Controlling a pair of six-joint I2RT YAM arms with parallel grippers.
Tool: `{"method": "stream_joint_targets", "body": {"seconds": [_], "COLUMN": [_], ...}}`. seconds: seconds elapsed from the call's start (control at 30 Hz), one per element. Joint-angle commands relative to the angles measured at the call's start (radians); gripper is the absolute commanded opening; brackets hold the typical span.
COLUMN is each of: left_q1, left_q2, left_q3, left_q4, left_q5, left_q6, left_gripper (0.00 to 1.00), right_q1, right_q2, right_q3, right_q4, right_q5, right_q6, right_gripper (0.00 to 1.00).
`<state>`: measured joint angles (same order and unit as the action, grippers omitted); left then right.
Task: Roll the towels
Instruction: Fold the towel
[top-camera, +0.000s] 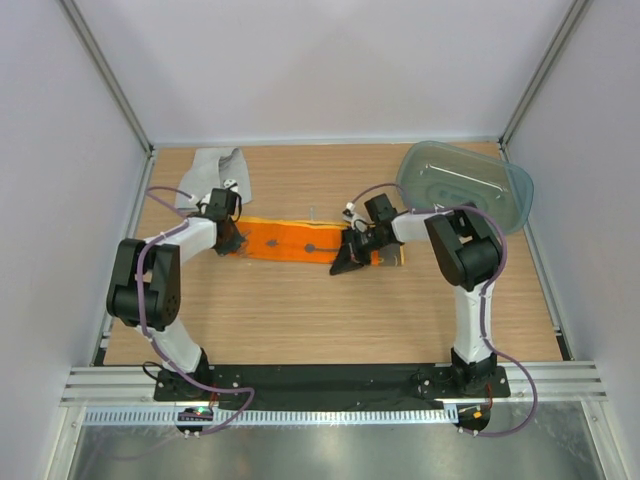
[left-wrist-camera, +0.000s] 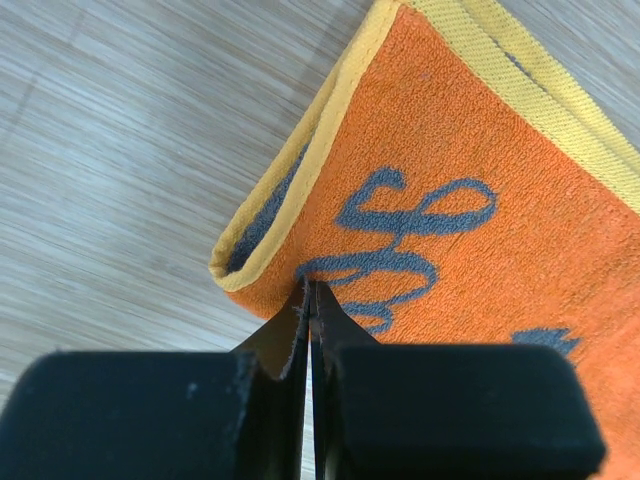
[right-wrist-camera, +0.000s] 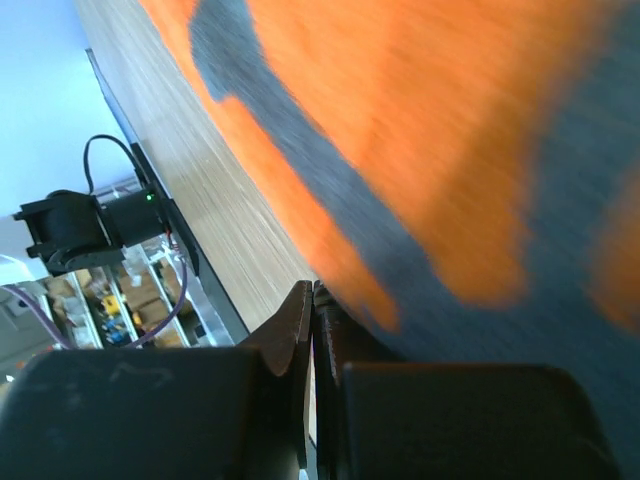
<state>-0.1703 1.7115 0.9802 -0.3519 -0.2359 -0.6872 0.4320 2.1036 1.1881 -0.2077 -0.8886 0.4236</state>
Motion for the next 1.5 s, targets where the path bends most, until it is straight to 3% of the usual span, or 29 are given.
{"method": "stream_joint_targets", "body": {"seconds": [0.0, 0.2, 0.47, 0.83, 1.17, 1.47], "left_q1": [0.009, 0.009, 0.008, 0.008, 0.008, 0.008], "left_q2": [0.034, 0.060, 0.054, 0.042, 0.053, 0.040], "left_q3": [0.024, 0.074, 0.064, 0.064, 0.075, 0.072], "left_q4": [-0.062, -0.085, -0.087, -0.098, -0.104, -0.114], "left_q5": [-0.097, -0.083, -0.057, -0.063, -0.065, -0.065], "left_q6": [0.084, 0.120, 0.110, 0.104, 0.097, 0.087], "left_gripper": [0.00, 0.00, 0.00, 0.00, 0.00, 0.00], "right_q1": [-0.053, -0.088, 0.014, -0.022, -0.131, -0.156], "right_q2": [-0.062, -0.119, -0.223, -0.062, -0.100, -0.212], "right_q3": [-0.060, -0.091, -0.005, 0.099, -0.019, -0.149], "right_q4": [0.030, 0.050, -0.061, -0.015, -0.059, -0.133], "right_q5": [0.020, -0.012, 0.005, 0.053, 0.140, 0.339], "right_q6": [-0.014, 0.006, -0.066, 0.007, -0.005, -0.005], "right_gripper": [0.01, 0.04, 0.05, 0.01, 0.01, 0.01]}}
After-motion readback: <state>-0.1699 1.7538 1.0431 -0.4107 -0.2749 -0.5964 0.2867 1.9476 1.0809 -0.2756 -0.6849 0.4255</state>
